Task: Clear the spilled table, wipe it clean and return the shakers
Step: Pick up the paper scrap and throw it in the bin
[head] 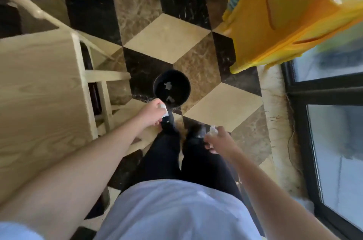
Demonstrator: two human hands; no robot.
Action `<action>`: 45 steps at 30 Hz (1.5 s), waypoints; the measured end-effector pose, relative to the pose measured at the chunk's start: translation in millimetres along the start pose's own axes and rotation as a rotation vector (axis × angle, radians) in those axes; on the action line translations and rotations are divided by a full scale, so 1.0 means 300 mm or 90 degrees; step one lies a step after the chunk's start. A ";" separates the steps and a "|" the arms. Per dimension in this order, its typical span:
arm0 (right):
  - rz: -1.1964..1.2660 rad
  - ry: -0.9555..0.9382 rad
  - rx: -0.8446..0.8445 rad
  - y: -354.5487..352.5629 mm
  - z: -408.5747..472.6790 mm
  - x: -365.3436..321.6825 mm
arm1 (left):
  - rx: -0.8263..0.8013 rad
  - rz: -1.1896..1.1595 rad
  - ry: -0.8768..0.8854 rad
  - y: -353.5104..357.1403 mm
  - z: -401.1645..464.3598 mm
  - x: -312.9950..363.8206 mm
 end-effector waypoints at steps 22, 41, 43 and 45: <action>-0.368 0.018 -0.045 -0.076 1.415 -0.370 | -0.027 -0.184 -0.210 0.294 0.807 -0.343; -0.522 -0.028 -0.132 0.054 1.354 -0.394 | 0.043 -0.163 -0.220 0.068 0.858 -0.448; -0.530 -0.018 -0.105 0.016 1.314 -0.382 | 0.040 -0.169 -0.247 0.068 0.796 -0.464; -0.535 -0.005 -0.080 -0.017 1.248 -0.374 | 0.029 -0.174 -0.259 0.065 0.724 -0.463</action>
Point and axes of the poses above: each hand's wrist, its own z-axis towards the middle knuckle, its own y-axis out of the palm, x = y × z, the point moved 1 cm from there along z, towards the middle knuckle, and after that the axes turned 11 degrees about -z, right-handed, at the moved point
